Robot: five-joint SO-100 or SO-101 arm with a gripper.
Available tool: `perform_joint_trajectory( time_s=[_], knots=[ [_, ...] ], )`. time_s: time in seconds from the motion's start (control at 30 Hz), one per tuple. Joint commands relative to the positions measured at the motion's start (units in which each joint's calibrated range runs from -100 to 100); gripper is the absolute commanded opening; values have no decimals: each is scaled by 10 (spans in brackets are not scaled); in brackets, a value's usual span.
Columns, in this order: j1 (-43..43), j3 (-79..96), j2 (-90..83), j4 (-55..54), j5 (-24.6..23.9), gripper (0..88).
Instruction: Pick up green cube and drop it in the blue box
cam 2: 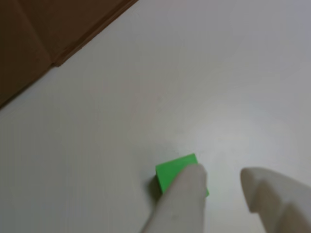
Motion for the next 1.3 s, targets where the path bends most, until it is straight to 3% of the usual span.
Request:
perform_joint_trajectory(
  time_s=[0.0,0.3,0.73,1.0,1.27],
  knots=[
    [-1,-91,44,-11,1,25],
    [0,-211,156,3,2,25],
    [32,-377,274,253,5,28],
    [29,-381,280,261,81,29],
    [26,-381,280,260,86,29]
  ],
)
